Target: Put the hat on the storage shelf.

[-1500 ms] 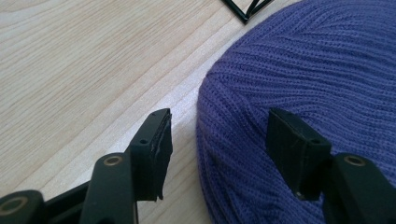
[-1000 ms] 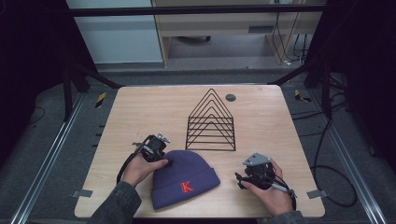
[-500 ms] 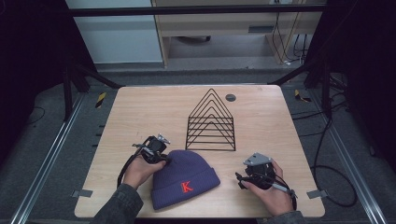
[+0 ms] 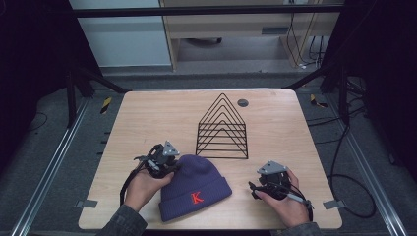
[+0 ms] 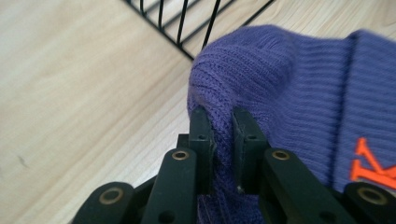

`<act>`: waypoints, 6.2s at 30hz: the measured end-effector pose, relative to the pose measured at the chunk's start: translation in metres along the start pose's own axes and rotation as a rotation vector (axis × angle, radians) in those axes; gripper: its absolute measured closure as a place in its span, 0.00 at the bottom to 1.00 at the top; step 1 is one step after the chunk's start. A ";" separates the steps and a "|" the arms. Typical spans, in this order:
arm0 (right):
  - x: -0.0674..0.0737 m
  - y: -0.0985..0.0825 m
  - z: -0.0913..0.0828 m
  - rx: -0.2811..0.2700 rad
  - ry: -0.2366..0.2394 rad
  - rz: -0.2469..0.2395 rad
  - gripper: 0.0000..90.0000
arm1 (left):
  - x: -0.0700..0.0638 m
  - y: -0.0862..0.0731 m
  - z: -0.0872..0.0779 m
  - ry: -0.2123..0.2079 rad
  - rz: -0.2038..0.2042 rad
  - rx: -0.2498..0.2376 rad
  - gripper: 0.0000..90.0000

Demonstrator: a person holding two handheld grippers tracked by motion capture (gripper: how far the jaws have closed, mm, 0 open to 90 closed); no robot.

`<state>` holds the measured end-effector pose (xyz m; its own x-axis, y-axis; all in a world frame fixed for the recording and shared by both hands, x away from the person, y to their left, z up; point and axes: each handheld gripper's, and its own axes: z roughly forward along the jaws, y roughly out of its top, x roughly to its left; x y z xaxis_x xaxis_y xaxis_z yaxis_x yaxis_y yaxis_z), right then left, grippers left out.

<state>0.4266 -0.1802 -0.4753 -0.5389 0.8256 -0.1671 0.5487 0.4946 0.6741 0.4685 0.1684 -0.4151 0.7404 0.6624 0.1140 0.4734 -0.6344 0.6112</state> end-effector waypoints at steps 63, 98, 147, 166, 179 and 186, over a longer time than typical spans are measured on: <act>0.011 0.030 -0.037 -0.200 0.105 0.036 0.18 | -0.001 0.098 -0.167 0.102 0.246 -0.288 0.89; 0.026 0.099 -0.068 -0.304 0.237 -0.073 0.33 | -0.003 0.117 -0.185 0.087 0.274 -0.348 0.89; -0.042 0.172 -0.088 -0.336 0.145 -0.104 0.80 | 0.023 0.214 -0.143 0.071 0.285 -0.492 0.88; -0.081 0.172 -0.052 -0.262 0.094 -0.036 0.80 | 0.040 0.237 -0.082 0.043 0.230 -0.473 0.88; -0.081 0.168 -0.051 -0.238 0.115 -0.046 0.80 | 0.040 0.236 -0.074 0.043 0.227 -0.462 0.88; -0.079 0.165 -0.046 -0.196 0.128 -0.050 0.80 | 0.040 0.230 -0.067 0.043 0.229 -0.442 0.88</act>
<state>0.5302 -0.1767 -0.3176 -0.6461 0.7538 -0.1197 0.3909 0.4615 0.7964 0.5752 0.0760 -0.2180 0.7769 0.5478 0.3102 0.0467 -0.5416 0.8394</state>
